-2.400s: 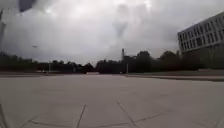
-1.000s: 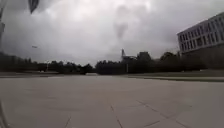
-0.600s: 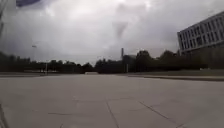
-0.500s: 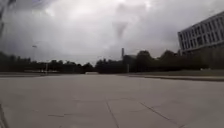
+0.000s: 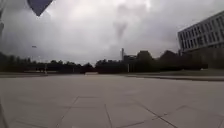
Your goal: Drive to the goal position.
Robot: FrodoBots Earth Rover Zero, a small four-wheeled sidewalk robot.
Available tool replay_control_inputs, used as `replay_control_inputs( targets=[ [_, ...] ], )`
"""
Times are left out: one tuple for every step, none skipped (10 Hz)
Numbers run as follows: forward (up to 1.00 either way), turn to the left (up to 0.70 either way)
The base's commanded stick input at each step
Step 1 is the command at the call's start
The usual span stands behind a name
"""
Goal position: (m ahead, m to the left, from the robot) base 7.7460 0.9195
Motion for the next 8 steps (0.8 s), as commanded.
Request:
replay_control_inputs(
  targets=[
    [0.7, 0.0],
    [0.7, 0.0],
    [0.7, 0.0],
    [0.7, 0.0],
    [0.7, 0.0],
    [0.7, 0.0],
    [0.7, 0.0],
    [0.7, 0.0]
  ],
)
